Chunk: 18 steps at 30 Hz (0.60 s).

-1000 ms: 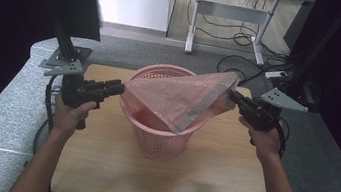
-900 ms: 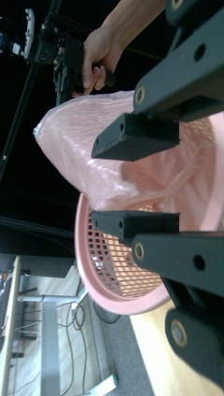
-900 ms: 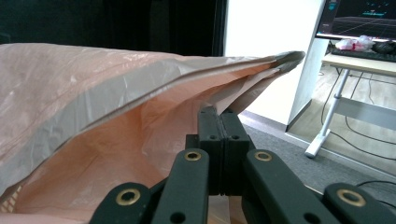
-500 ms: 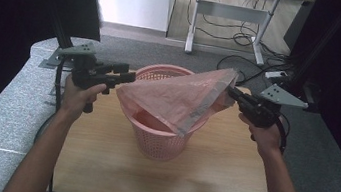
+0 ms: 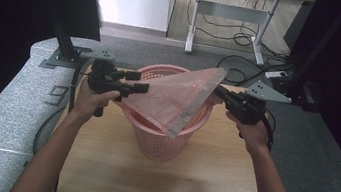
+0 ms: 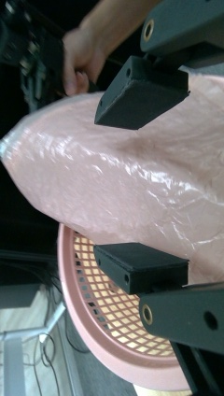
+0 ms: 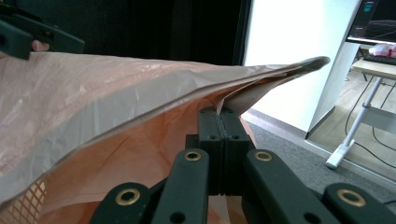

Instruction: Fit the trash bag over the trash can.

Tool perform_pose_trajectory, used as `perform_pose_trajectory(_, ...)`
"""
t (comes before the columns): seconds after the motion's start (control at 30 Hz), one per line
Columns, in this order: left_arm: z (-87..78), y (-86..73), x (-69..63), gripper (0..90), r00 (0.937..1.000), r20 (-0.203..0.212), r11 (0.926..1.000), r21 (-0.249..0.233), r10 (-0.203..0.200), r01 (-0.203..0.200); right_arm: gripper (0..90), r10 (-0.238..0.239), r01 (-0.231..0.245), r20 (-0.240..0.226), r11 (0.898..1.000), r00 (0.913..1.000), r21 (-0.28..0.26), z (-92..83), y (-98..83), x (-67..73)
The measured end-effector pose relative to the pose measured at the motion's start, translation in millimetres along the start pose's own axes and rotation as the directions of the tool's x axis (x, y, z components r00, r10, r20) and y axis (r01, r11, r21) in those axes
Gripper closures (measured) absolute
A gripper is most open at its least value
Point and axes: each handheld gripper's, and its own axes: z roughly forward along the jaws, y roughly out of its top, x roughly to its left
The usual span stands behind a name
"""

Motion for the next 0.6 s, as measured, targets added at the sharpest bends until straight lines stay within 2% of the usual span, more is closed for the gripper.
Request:
perform_pose_trajectory(0.07, 4.2, -0.8, -1.5, 35.0, 0.9993, -0.036, 0.9997, 0.022, 0.009, -0.008, 88.8, 0.000, 0.000, -0.004, 1.000, 1.0000, 0.000, 1.6, 0.6, 1.5)
perform_pose_trajectory(0.17, 8.4, -1.8, -3.4, 52.5, 0.9965, -0.082, 0.9995, 0.029, 0.017, -0.015, 88.7, -0.001, 0.001, -0.010, 1.000, 1.0000, -0.002, 4.2, 0.7, 3.7)
perform_pose_trajectory(0.23, 10.5, -2.3, -3.4, 68.2, 0.9973, -0.073, 0.9995, 0.031, 0.006, -0.004, 88.7, 0.000, 0.000, -0.016, 1.000, 0.9999, -0.002, 5.7, 0.2, 5.4)
perform_pose_trajectory(0.33, 11.3, -2.5, -2.8, 82.5, 0.9979, -0.064, 0.9996, 0.024, -0.014, 0.016, 88.7, -0.001, 0.001, -0.023, 1.000, 0.9997, -0.002, 6.2, -1.3, 6.7)
perform_pose_trajectory(0.43, 8.4, -2.7, -1.4, 88.8, 0.9975, -0.062, 0.9994, -0.007, -0.033, 0.033, 88.8, -0.002, 0.002, -0.028, 1.000, 0.9996, 0.000, 3.8, -4.1, 6.5)
perform_pose_trajectory(0.6, -1.3, -3.0, 3.4, 89.7, 0.9962, -0.049, 0.9953, -0.069, -0.072, 0.068, 88.8, -0.003, 0.003, -0.034, 1.000, 0.9994, -0.006, -10.5, -11.2, 0.0)
